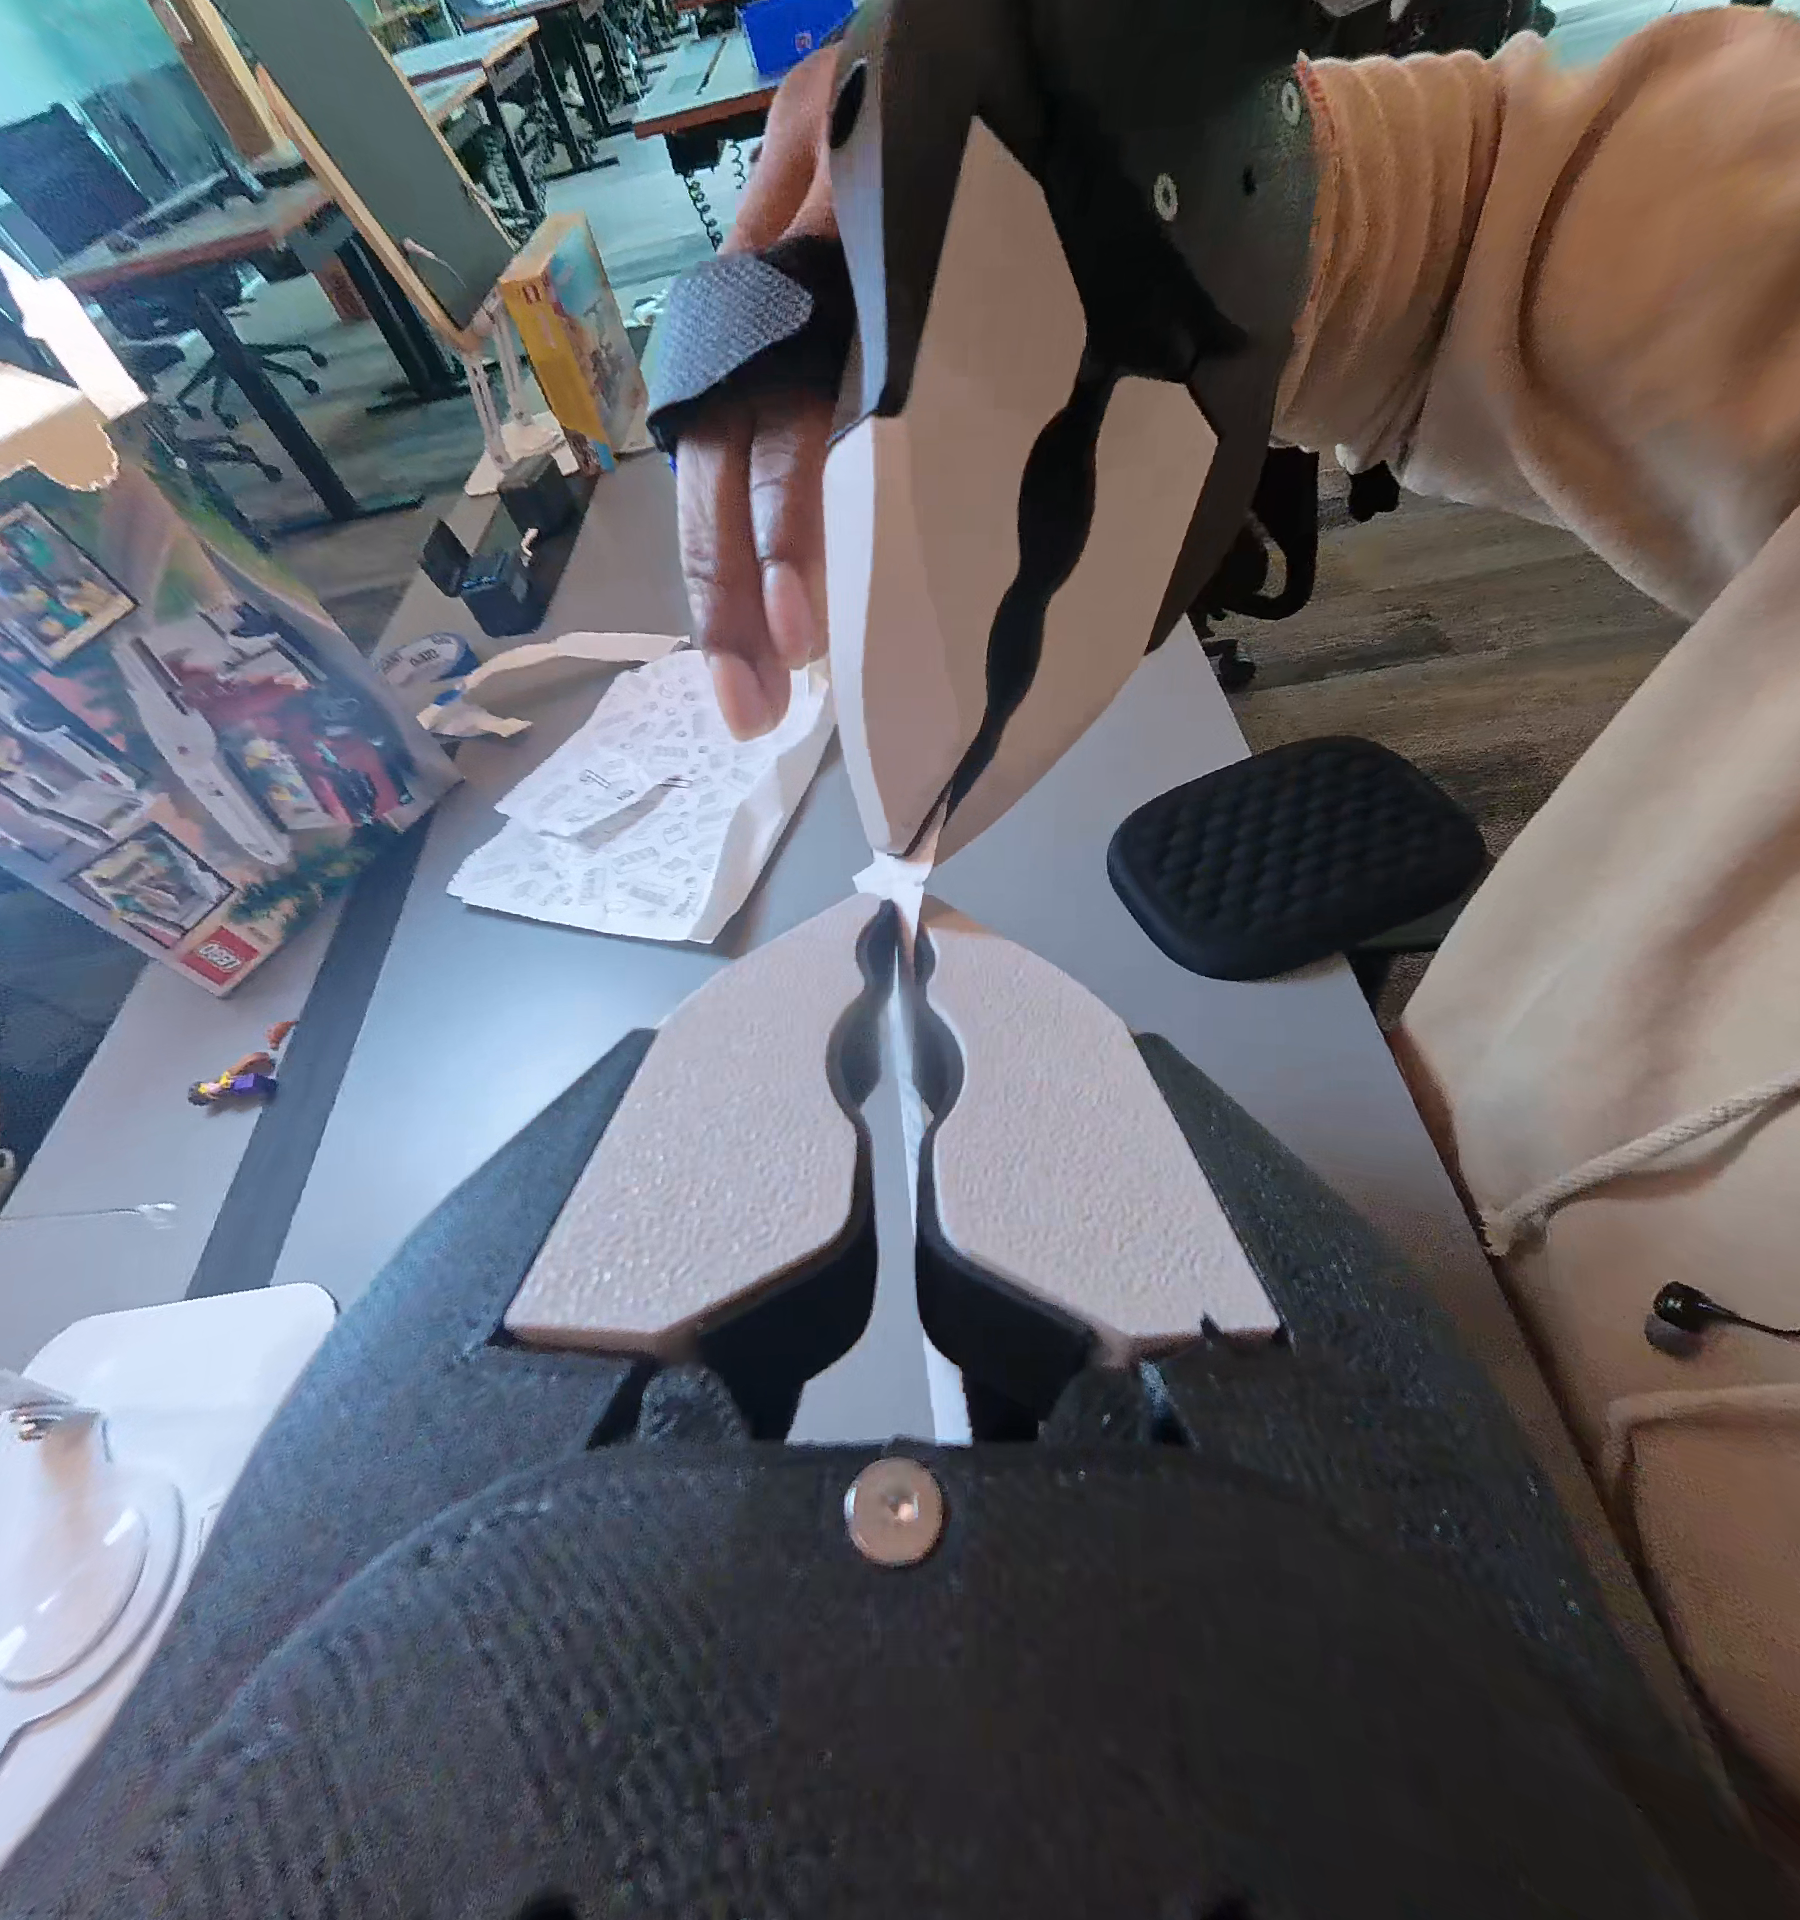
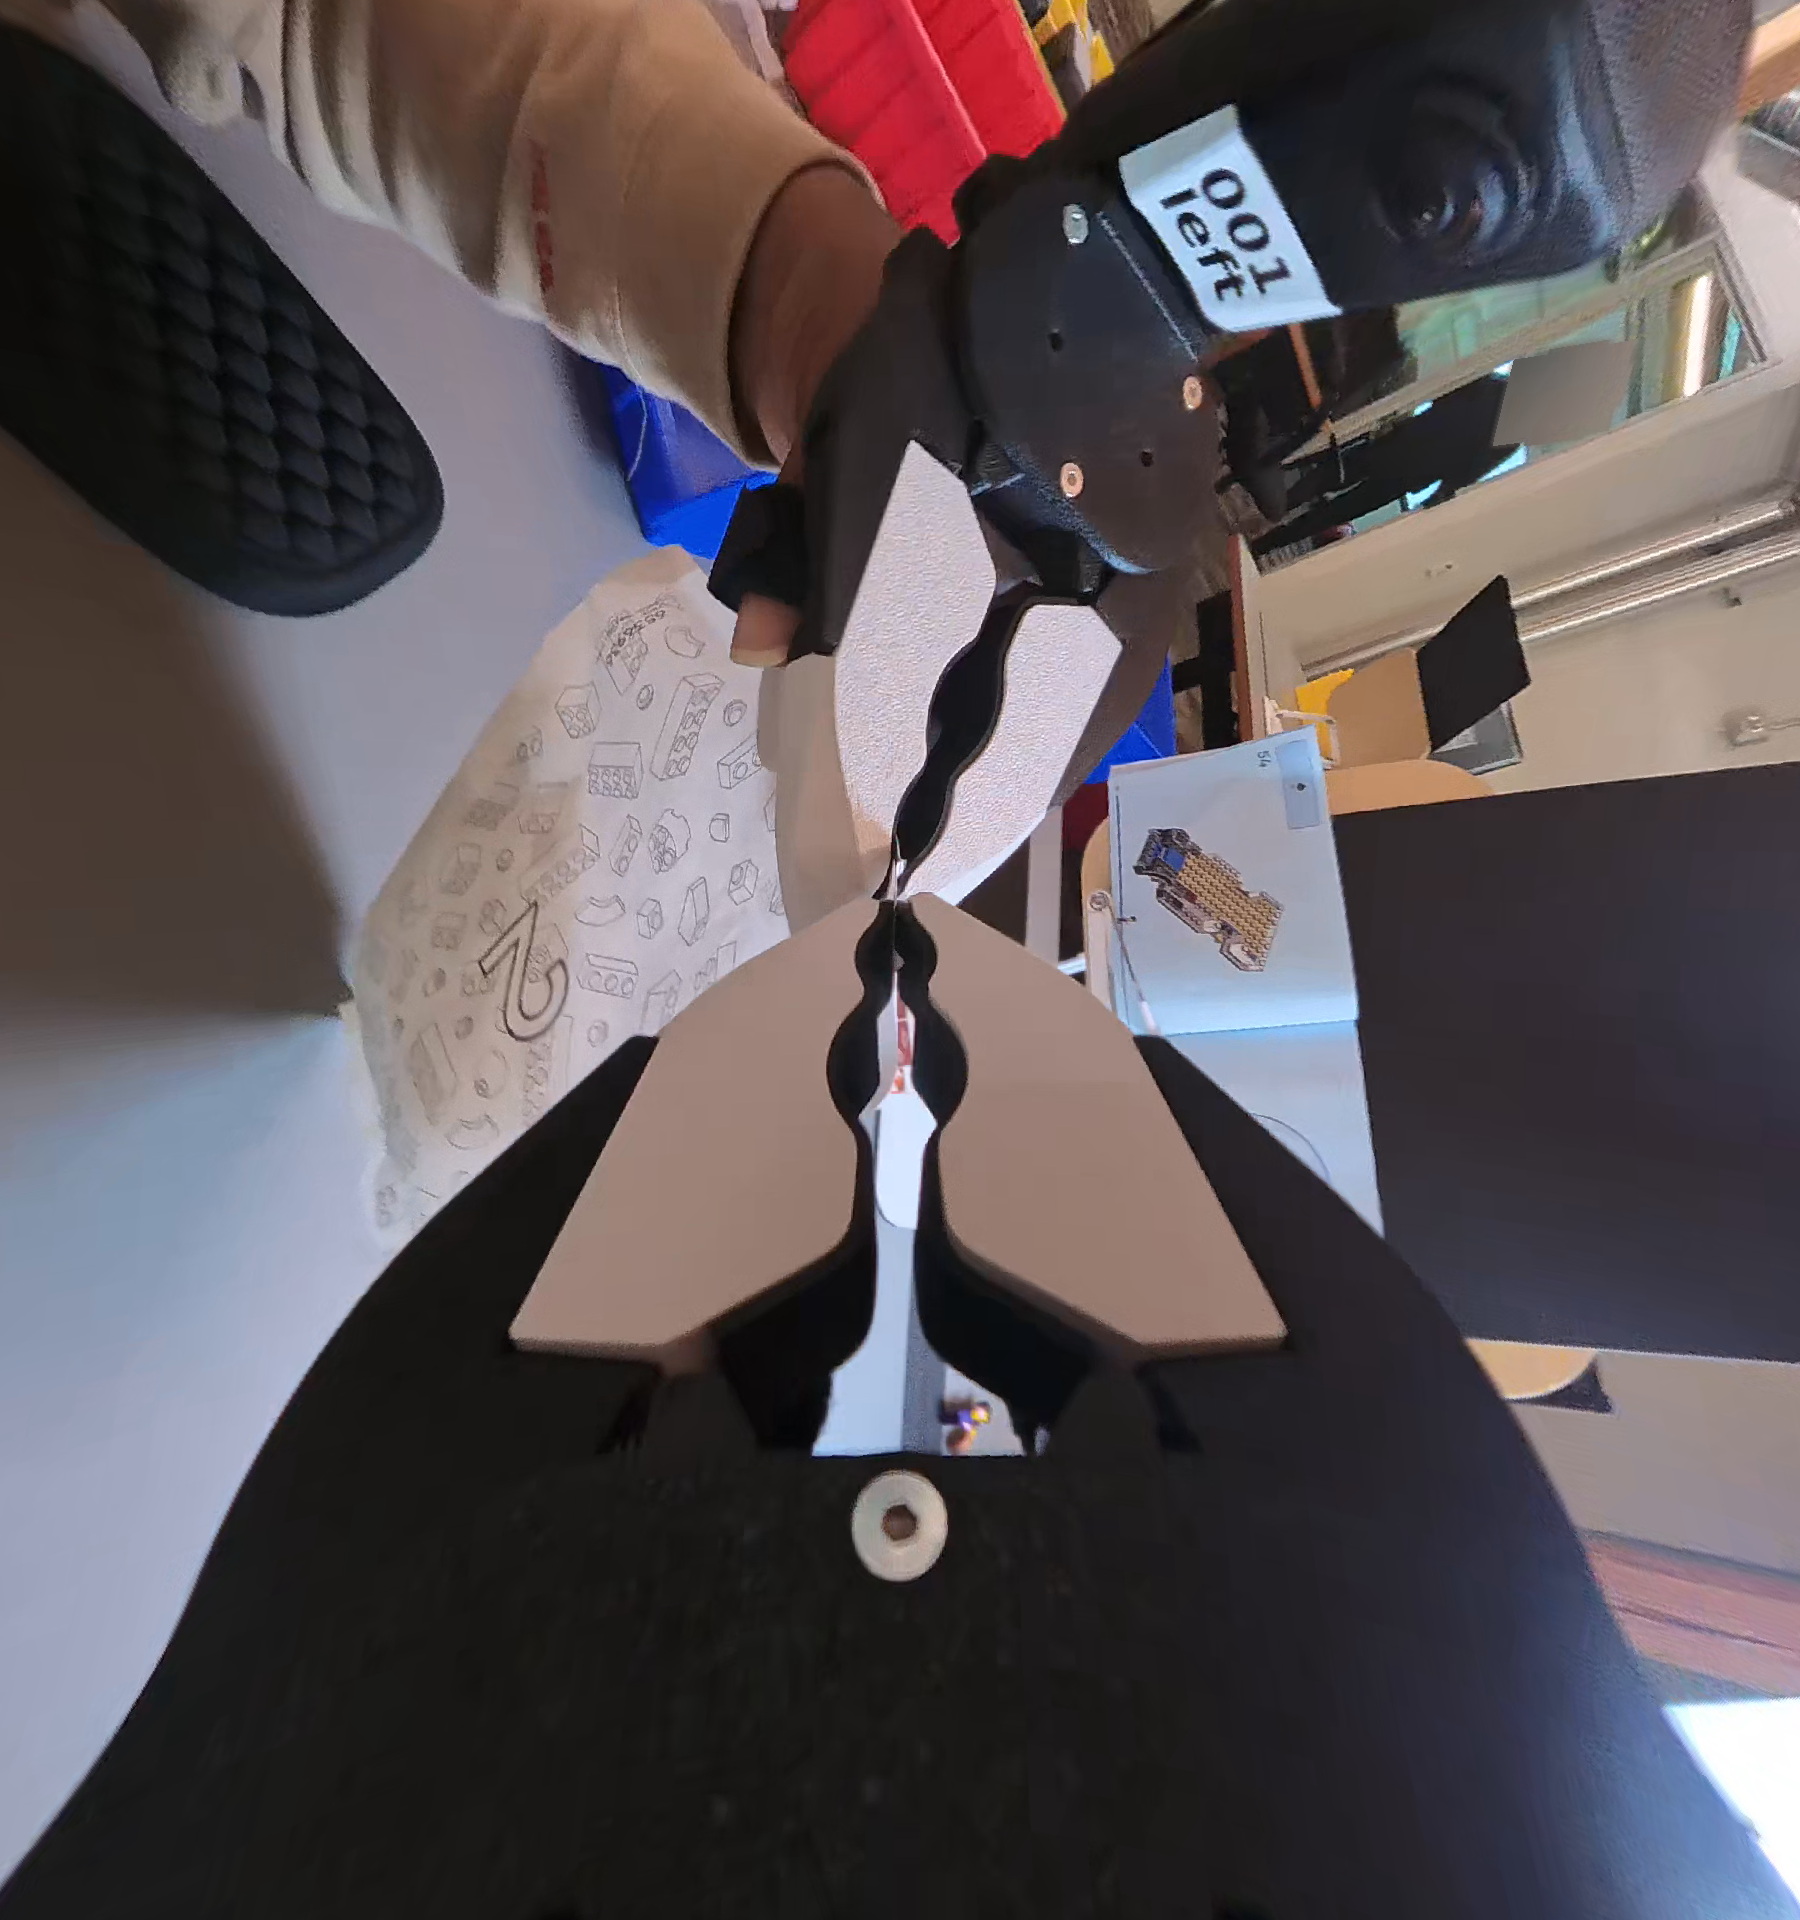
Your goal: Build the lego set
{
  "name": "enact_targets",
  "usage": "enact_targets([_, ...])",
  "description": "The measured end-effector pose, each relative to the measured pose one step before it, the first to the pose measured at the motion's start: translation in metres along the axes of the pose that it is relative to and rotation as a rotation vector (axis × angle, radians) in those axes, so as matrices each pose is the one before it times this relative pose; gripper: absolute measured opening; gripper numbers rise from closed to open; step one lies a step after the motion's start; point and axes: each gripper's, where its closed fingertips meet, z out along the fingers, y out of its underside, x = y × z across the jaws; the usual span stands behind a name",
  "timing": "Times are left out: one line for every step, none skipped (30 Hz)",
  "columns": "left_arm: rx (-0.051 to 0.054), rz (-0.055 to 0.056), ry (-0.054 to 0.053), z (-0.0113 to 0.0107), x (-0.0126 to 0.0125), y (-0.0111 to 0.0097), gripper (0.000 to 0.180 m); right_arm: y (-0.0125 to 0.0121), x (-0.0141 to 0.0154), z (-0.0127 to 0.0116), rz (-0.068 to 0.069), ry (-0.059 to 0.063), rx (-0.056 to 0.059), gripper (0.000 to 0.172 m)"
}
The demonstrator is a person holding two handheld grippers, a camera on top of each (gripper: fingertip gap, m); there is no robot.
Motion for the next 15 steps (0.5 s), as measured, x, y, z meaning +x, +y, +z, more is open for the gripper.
enact_targets([0.0095,0.0014,-0.0026,-0.00051,0.00074,-0.00121,0.0,-0.0012,0.00031,-0.00068,0.0125,-0.0046,0.0106,0.0])
enact_targets([0.0105,-0.0088,0.0067,-0.00066,0.00111,-0.0012,0.0,-0.0015,-0.00014,-0.00064,0.0015,-0.0024,0.0122,0.0])
enact_targets([0.0109,-0.0291,0.0219,-0.00094,0.00182,-0.00106,0.0,-0.00179,-0.00076,-0.00051,-0.0087,0.0005,0.0111,0.0])
enact_targets([0.0149,-0.0402,0.038,-0.00118,0.00293,-0.00098,0.0,-0.00206,-0.00105,-0.00041,-0.0169,0.0051,0.0091,0.0])
enact_targets([0.0191,-0.0306,0.0393,-0.00098,0.00259,-0.00048,0.0,-0.00176,-0.00154,-0.00029,-0.0237,0.0076,0.0043,0.0])
enact_targets([0.0103,-0.0297,0.0407,-0.00011,0.00251,0.00088,0.0,-0.00056,-0.00193,0.00011,-0.0289,0.0084,-0.002,0.0])
enact_targets([0.0048,-0.0276,0.0333,0.00068,0.00151,0.00176,0.0,0.00043,-0.00225,0.00043,-0.0272,0.0089,-0.0044,0.0])
enact_targets([0.0007,-0.0199,0.0256,0.00113,0.00102,0.0026,0.0,0.00094,-0.00268,0.00048,-0.0171,0.0043,-0.0025,0.0])
enact_targets([-0.0001,-0.0174,0.021,0.00137,0.00098,0.00301,0.0,0.00093,-0.00265,0.00033,-0.0051,0.0005,0.0015,0.0])
enact_targets([0.0064,-0.0163,0.0205,0.00077,0.0011,0.00171,0.0,0.00059,-0.00182,-0.00011,0.0035,0.0035,0.0046,0.0])
enact_targets([0.0044,-0.0105,0.0107,0.00046,0.00013,0.00082,0.0,0.0006,-0.00123,-0.00018,0.0049,0.0038,0.0029,0.0])
enact_targets([-0.0045,0.0012,0.0042,0.00097,-0.00023,0.00116,0.0,0.00076,-0.00094,-0.00023,-0.0017,0.0017,0.0003,0.0])
enact_targets([-0.0028,0.003,0.0023,0.0007,-0.00045,0.00033,0.0,0.00055,-0.00021,-0.00047,-0.0038,0.0033,-0.0003,0.0])
enact_targets([0.0007,0.0006,0.0034,0.00037,-0.0002,-0.00069,0.0,0.00021,0.00043,-0.00067,-0.0015,0.0031,0.0001,0.0])
enact_targets([-0.0022,0.0021,0.0037,0.00032,-0.00013,-0.00045,0.0,0.00013,0.0002,-0.00057,-0.0004,0.0003,-0.0012,0.0])
